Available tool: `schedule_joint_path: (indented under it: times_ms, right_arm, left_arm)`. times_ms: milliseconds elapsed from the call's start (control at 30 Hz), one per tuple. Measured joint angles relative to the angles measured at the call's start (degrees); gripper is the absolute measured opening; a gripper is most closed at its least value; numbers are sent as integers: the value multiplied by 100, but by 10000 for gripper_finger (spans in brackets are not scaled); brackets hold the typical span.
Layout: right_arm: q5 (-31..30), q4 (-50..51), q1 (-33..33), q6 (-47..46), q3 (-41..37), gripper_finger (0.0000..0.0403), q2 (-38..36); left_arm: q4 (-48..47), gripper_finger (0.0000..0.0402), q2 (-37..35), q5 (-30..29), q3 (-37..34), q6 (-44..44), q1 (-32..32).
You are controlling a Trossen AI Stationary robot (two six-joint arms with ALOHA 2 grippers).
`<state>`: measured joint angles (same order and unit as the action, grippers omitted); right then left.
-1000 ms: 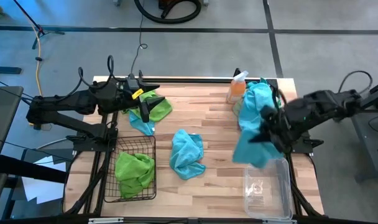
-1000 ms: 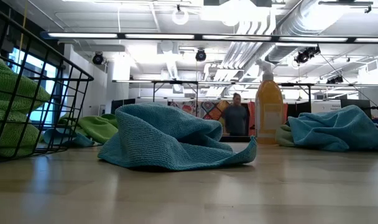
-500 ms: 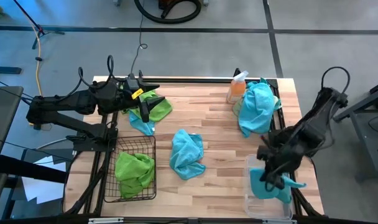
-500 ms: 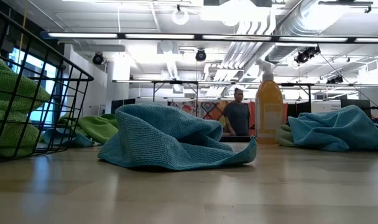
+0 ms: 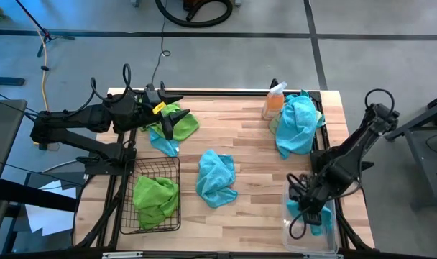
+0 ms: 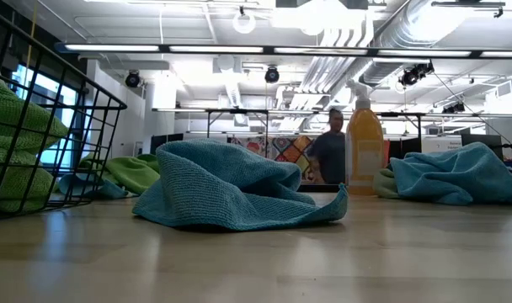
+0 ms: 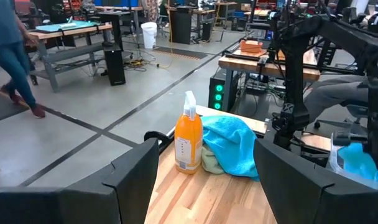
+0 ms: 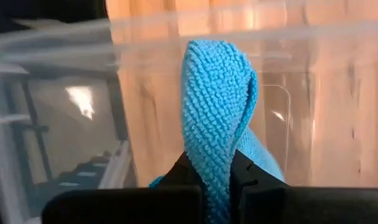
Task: Sort microfiber towel by color & place in baskets
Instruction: Put the blue microfiber cloth into the transparent bin
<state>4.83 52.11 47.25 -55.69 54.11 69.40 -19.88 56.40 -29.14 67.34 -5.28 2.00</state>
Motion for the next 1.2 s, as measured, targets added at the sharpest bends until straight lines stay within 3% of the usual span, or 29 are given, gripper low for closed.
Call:
schedule_joint_path:
  times_ms: [500, 1200]
  right_arm:
    - [-89, -486, 435, 810, -323, 3, 558]
    - [-166, -939, 615, 401, -311, 13, 1387]
  left_arm:
    - [2, 250, 0, -169, -1, -2, 0]
    - [0, 250, 0, -174, 0, 88, 2]
